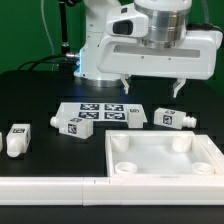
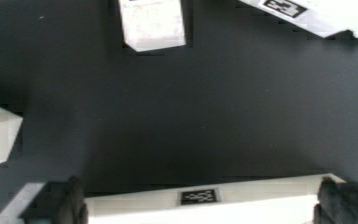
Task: Assemble one leg
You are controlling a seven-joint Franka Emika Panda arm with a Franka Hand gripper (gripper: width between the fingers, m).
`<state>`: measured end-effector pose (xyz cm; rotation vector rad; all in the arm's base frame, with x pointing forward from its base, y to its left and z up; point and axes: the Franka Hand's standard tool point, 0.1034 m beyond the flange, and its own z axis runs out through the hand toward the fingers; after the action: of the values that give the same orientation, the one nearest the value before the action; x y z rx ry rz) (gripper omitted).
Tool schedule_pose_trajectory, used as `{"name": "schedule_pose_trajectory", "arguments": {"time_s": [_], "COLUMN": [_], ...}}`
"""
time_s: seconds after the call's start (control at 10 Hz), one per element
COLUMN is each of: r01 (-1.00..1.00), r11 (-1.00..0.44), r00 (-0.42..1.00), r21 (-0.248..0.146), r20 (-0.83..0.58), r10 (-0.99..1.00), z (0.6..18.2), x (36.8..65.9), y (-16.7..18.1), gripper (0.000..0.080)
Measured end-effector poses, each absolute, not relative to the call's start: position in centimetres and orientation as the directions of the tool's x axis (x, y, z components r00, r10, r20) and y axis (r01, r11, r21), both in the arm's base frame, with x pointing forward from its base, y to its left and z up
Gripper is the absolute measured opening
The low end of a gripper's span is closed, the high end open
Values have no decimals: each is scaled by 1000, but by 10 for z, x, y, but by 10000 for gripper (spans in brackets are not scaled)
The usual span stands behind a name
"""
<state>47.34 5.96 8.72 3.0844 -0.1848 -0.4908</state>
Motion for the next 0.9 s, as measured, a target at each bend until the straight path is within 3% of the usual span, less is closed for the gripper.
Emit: {"name": "schedule_pose_trajectory", "arguments": {"time_s": [0.2,0.5,0.7,0.8,0.9], "r01": [-141,-133,-132,-115,-64], "r11": [-990,-990,-990,-993,-997], "r00": [880,709,629,614,619], "r21": [16,41,55,34,-39], "r20": [-456,-694,-767,-783,-785], "r10": [-133,-124,-127,-98,-9], "z": [78,82,76,72,64], "x": [462,448,447,448,448], "y": [56,60,55,53,48], "gripper": [649,649,649,649,649]}}
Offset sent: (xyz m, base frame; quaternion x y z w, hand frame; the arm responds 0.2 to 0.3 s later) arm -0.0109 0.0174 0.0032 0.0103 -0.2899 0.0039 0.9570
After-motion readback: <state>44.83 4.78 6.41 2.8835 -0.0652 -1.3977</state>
